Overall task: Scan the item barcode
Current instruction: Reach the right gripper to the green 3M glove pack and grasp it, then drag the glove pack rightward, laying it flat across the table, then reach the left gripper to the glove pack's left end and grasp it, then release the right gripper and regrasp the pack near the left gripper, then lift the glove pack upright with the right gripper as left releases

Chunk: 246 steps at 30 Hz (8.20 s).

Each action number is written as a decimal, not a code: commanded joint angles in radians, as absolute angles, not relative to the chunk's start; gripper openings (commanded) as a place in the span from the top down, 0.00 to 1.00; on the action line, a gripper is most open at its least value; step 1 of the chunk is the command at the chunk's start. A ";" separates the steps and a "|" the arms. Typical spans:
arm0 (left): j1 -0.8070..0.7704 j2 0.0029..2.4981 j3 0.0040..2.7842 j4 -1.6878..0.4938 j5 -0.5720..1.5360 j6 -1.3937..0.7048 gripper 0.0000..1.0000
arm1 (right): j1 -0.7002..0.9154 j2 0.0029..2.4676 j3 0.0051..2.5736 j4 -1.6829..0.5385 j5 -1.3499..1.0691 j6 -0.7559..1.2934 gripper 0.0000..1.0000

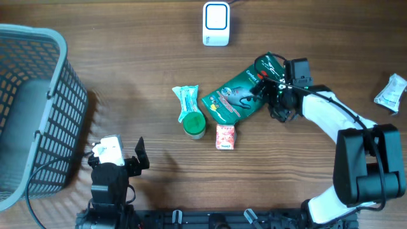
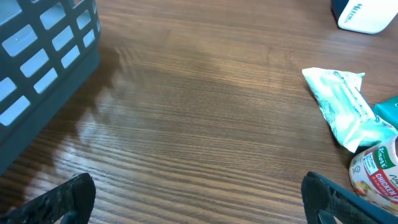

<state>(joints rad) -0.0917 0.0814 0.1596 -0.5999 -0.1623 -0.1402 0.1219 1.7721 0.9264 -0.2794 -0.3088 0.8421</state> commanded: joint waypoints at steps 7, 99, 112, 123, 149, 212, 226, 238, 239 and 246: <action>-0.095 0.075 0.156 -0.596 -0.157 -0.136 0.00 | 0.121 2.254 0.937 -0.042 -0.325 0.759 0.95; -0.096 0.075 0.157 -0.596 -0.251 -0.049 0.00 | -0.134 1.740 1.427 -1.612 -0.564 1.126 0.96; -0.096 0.403 0.270 0.111 0.645 -0.728 0.00 | -0.135 1.684 1.427 -1.612 -0.524 1.163 0.96; -0.320 0.954 0.270 0.350 0.926 -1.839 0.00 | -0.135 1.684 1.427 -1.611 -0.463 1.180 0.96; -0.664 1.435 0.443 0.693 0.563 -2.181 0.96 | -0.135 1.676 1.427 -1.611 -0.804 0.837 0.96; -0.130 1.436 0.444 0.549 1.155 -2.181 0.96 | 0.857 1.236 1.176 -1.050 0.062 -0.228 0.00; -0.079 1.436 0.528 0.548 1.360 -2.181 0.96 | 0.772 1.499 1.153 -0.859 0.296 -0.208 0.96; -0.017 1.436 0.528 0.548 1.154 -2.177 0.00 | 0.327 1.286 1.158 -0.914 -0.785 0.086 0.96; -0.017 1.436 0.528 0.548 1.154 -2.177 0.00 | 0.309 1.287 1.158 -0.923 -0.775 0.130 0.96; -0.027 1.420 0.535 1.112 1.041 -2.119 0.00 | 0.306 1.286 1.158 -0.915 -0.812 0.134 0.96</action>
